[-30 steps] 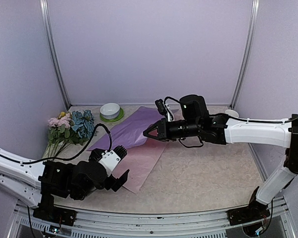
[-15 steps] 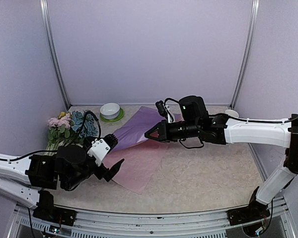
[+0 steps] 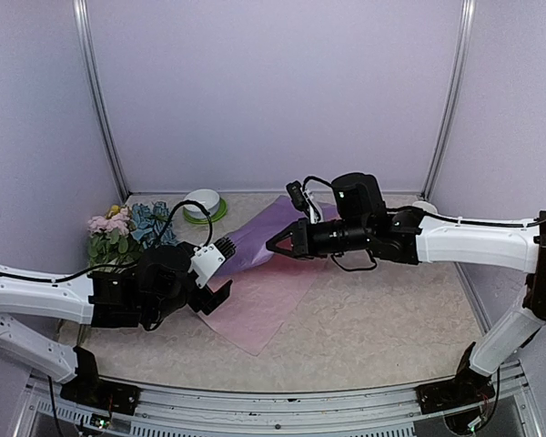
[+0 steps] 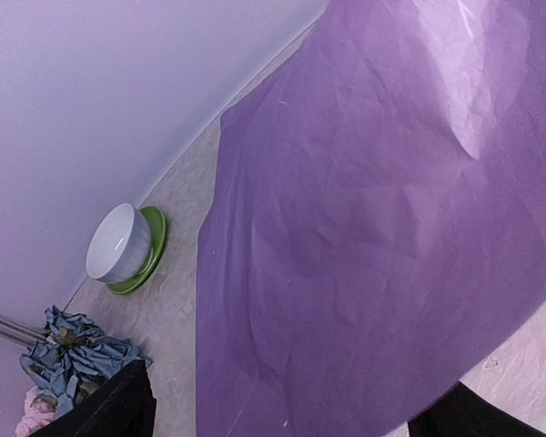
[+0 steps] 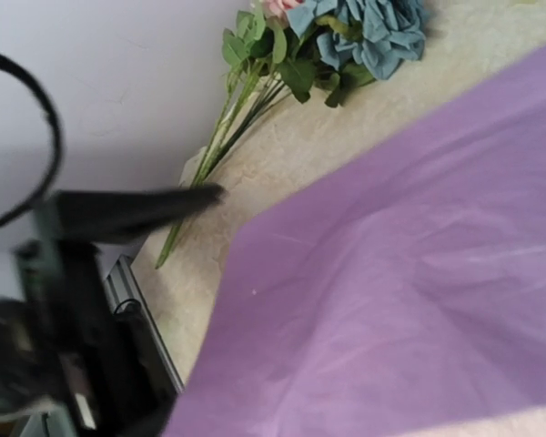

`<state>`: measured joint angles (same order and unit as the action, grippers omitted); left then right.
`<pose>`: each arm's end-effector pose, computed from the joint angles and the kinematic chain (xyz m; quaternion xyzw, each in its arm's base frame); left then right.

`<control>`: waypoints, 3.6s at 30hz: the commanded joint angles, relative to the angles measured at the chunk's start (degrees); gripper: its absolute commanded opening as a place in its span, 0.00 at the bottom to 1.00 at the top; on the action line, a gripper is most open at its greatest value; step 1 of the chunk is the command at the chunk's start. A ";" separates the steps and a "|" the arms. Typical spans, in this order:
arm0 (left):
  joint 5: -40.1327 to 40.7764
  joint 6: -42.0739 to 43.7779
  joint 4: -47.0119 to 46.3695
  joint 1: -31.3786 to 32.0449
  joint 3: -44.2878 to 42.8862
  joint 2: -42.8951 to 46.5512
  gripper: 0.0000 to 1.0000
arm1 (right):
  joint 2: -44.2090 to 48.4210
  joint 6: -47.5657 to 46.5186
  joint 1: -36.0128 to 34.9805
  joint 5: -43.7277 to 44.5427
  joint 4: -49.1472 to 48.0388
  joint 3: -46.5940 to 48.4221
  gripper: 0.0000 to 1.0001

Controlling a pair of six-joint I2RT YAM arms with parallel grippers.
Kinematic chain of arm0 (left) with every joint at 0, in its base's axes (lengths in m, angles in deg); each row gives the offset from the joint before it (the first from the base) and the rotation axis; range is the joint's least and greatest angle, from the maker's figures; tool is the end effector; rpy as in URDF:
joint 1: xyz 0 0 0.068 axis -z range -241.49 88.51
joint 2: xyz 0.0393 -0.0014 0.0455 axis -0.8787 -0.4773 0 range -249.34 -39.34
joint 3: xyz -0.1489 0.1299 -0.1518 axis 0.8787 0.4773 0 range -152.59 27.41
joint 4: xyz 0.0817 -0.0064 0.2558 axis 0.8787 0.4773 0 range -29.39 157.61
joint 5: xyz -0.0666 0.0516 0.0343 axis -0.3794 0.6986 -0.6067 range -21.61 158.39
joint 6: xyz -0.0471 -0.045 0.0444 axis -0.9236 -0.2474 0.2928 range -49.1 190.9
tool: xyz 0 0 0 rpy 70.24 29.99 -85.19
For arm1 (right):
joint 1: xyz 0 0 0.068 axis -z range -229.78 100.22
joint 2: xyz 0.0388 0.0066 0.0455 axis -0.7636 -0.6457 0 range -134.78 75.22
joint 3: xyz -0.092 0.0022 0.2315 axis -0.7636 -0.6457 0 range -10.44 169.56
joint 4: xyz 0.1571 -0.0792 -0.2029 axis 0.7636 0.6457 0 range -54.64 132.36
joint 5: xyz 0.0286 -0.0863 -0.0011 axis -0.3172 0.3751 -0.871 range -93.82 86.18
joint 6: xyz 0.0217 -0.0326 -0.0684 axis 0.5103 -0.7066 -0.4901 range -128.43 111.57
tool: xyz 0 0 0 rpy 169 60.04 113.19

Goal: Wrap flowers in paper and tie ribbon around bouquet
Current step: Pass from the right arm to the left, then unfold the folded wrapping paper at the center of the board.

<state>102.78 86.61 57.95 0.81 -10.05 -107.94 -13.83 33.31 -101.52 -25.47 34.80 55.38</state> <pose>0.1704 -0.2426 0.1952 0.3992 0.7331 0.0401 0.5491 0.2269 0.3280 0.2557 -0.1750 0.8053 0.5036 0.2593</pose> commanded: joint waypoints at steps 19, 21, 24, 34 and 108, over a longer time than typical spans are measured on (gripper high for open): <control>-16.71 -14.18 -11.73 -7.46 -3.16 -4.81 0.00 | 5.17 -4.74 2.41 -0.66 4.16 -0.44 0.01; -19.75 -21.15 -14.71 -8.82 -1.70 -2.44 0.00 | 7.30 -7.12 3.97 1.22 7.88 -0.30 0.28; -23.77 -34.83 -19.32 -14.64 2.45 3.30 0.00 | 11.60 -11.47 6.54 7.34 15.27 0.88 0.64; -28.31 -76.11 -11.84 -39.98 18.75 12.96 0.00 | 17.66 -20.33 19.57 13.91 31.08 0.16 0.95; -45.73 -78.70 -10.55 -40.57 17.22 2.85 0.00 | 7.10 -33.16 42.68 8.44 42.26 -5.32 0.00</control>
<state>58.89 6.87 46.93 -40.15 9.56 -100.79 -6.25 1.20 -59.82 -22.47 72.33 49.54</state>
